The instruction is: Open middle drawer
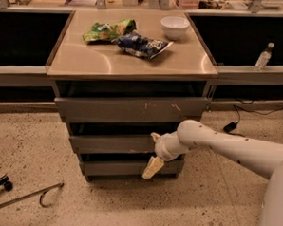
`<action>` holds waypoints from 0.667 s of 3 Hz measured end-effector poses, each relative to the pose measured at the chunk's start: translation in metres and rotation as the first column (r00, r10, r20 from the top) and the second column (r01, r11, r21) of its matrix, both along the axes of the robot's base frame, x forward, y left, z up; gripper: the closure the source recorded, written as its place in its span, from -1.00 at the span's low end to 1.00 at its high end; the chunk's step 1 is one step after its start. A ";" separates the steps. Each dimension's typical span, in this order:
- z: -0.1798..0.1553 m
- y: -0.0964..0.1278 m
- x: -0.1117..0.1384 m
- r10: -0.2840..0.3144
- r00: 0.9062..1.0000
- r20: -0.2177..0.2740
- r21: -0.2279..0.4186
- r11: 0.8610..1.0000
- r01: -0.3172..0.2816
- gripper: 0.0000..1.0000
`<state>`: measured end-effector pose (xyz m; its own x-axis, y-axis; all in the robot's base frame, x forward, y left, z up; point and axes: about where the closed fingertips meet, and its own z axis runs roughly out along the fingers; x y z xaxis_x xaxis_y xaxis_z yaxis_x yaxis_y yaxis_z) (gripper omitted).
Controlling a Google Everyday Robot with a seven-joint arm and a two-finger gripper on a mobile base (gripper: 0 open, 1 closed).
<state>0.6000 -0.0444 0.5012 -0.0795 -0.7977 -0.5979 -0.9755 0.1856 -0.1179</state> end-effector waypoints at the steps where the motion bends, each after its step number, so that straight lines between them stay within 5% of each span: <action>1: -0.030 0.001 0.017 -0.024 1.000 0.015 -0.024 0.999 0.024 -1.00; 2: -0.053 -0.006 0.044 -0.067 0.996 0.056 -0.054 0.996 0.070 -1.00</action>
Offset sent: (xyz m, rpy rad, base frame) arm 0.0785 -0.0207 -0.0739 -0.0955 -0.1071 -0.1303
